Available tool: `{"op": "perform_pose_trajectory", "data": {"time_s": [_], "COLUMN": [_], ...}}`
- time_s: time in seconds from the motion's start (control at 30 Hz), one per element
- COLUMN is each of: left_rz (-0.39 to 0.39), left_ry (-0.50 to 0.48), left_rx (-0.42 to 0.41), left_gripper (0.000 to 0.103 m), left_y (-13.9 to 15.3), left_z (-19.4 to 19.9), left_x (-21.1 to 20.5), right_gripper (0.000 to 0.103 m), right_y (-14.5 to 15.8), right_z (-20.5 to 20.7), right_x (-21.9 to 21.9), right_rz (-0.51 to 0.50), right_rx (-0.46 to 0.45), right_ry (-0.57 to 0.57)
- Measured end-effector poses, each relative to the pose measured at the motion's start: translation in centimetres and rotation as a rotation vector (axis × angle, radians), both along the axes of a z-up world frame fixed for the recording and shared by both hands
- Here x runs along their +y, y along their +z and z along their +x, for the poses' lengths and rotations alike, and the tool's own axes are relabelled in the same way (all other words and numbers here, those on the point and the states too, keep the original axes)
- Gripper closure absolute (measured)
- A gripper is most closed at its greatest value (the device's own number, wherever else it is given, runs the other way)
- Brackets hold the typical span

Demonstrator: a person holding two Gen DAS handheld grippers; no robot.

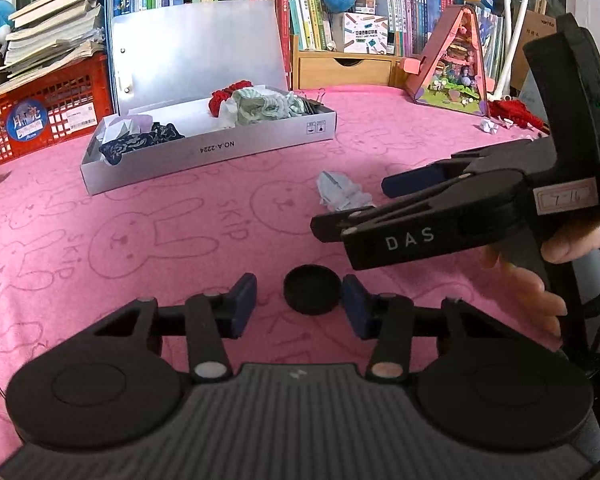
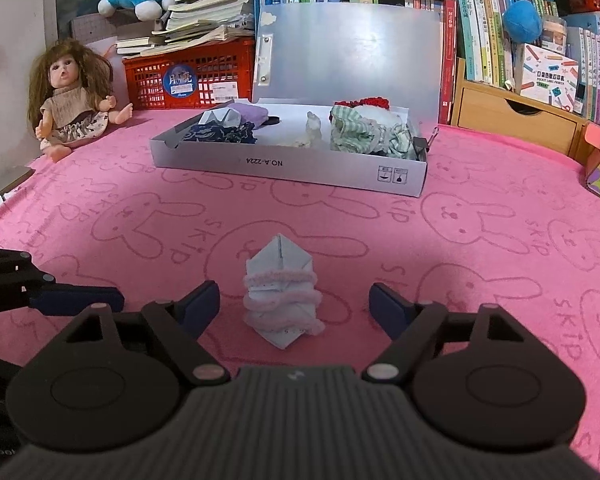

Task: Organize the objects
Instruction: 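Grasp the black round lid with the left gripper while the right grasps the pink-striped paper, then carry the lid and striped paper with both grippers over the white box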

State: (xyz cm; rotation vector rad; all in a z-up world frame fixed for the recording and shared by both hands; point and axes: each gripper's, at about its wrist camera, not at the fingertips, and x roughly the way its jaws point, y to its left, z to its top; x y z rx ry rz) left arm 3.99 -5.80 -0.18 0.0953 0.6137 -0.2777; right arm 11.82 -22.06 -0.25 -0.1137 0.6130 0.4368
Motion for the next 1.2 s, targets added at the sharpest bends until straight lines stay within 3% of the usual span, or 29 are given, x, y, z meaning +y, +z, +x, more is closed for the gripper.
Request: {"op": "perform_pose_trajectory", "data": {"time_s": [0.1, 0.33, 0.67, 0.97, 1.2], "left_rz": [0.010, 0.001, 0.000, -0.003, -0.003], "left_ry": [-0.003, 0.018, 0.025, 0.023, 0.035], "left_rx": [-0.003, 0.002, -0.005, -0.009, -0.025], "left_gripper": [0.050, 0.050, 0.066, 0.066, 0.066], "left_y": [-0.08, -0.02, -0.02, 0.28, 0.78], "left_z": [-0.03, 0.10, -0.02, -0.26, -0.10], "left_x": [-0.09, -0.16, 0.08, 0.13, 0.34], "right_gripper": [0.022, 0.045, 0.050, 0.051, 0.062], "right_y": [-0.02, 0.09, -0.04, -0.07, 0.05], "right_z": [-0.04, -0.15, -0.60, -0.77, -0.93], "right_x": [-0.03, -0.28, -0.01, 0.22, 0.45], "right_rz": [0.000, 0.008, -0.012, -0.023, -0.026], "right_rx": [-0.007, -0.016, -0.035, -0.041, -0.048], "right_ry": [-0.010, -0.022, -0.002, 0.001, 0.005]}}
